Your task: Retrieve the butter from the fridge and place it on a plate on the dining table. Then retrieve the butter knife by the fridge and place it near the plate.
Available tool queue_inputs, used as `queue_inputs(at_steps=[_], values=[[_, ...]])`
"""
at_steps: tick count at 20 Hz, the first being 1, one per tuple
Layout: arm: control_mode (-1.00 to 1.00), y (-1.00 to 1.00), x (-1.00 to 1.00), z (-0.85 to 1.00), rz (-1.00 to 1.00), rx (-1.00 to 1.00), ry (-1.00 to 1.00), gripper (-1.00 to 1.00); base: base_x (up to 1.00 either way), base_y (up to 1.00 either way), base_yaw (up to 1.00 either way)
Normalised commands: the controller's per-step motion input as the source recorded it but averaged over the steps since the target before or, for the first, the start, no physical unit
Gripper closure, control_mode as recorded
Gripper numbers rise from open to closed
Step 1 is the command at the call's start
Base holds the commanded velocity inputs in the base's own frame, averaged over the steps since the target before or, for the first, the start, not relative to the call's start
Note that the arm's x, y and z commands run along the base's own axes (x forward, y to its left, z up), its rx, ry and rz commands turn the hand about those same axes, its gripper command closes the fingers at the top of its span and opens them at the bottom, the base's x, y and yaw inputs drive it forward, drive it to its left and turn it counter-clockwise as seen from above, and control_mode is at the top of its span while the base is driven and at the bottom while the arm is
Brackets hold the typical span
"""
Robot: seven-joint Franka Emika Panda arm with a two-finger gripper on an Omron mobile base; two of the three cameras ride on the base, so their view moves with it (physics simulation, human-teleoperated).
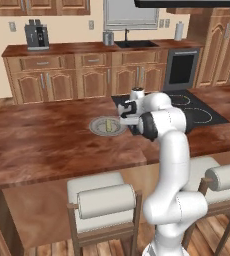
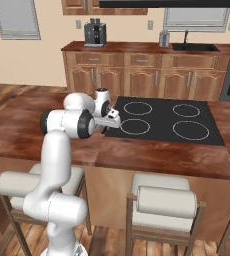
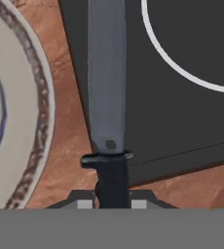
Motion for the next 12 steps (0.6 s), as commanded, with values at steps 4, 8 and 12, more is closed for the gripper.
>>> queue_inputs(at_steps=[4, 8, 12], values=[[-1.00, 0.00, 0.18, -0.29, 0.00, 0.00, -0.06, 1.00, 0.00, 0.00, 0.00], [-1.00, 0.00, 0.09, -0.27, 0.00, 0.03, -0.07, 1.00, 0.00, 0.00, 0.00], [-1.00, 0.00, 0.07, -0.27, 0.00, 0.03, -0.05, 1.00, 0.00, 0.00, 0.00]])
